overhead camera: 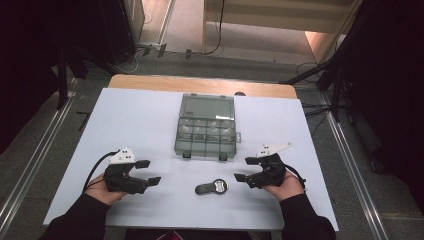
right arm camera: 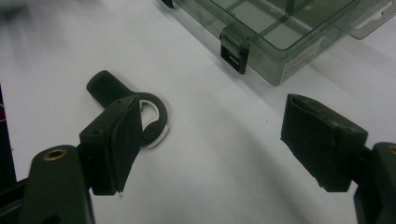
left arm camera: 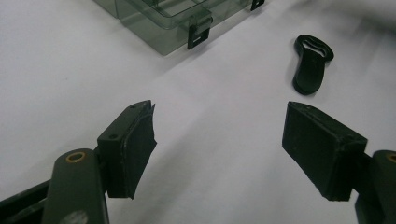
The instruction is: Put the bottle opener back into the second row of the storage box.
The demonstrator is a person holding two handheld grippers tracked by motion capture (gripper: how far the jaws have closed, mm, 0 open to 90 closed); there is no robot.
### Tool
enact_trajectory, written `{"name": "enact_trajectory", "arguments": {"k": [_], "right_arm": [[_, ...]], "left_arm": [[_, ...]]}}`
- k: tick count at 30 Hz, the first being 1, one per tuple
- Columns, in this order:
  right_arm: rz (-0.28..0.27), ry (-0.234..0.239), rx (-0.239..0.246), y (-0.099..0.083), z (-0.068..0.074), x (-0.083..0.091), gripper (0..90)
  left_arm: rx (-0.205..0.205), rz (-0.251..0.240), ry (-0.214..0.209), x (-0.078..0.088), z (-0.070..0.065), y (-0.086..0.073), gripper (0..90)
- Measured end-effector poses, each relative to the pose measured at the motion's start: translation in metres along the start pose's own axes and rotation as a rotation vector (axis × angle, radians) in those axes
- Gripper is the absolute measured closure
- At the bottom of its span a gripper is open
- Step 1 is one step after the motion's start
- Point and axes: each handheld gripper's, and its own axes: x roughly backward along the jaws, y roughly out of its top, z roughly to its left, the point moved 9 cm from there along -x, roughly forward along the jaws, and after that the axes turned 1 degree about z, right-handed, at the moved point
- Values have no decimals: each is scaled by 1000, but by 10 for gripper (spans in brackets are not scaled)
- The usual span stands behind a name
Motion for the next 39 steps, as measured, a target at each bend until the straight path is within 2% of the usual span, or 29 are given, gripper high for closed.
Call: {"name": "enact_trajectory", "arguments": {"k": [5, 9, 17, 21, 27, 33, 39], "right_arm": [[15, 5, 15, 6, 1, -4, 224], [19, 28, 35, 12, 4, -7, 224], [66, 81, 108, 20, 16, -16, 224], [75, 90, 143, 24, 19, -20, 225], [100, 113, 164, 29, 24, -21, 226], [132, 135, 233, 32, 29, -22, 230], [137, 185, 270, 36, 34, -24, 233]], "left_arm": [[0, -2, 0, 0, 0, 0, 252], [1, -4, 0, 0, 0, 0, 252], [2, -3, 1, 0, 1, 0, 252], [2, -2, 1, 1, 1, 0, 252], [3, -4, 2, 1, 1, 0, 252], [5, -5, 4, 1, 1, 0, 252], [4, -4, 3, 1, 1, 0, 252]]}}
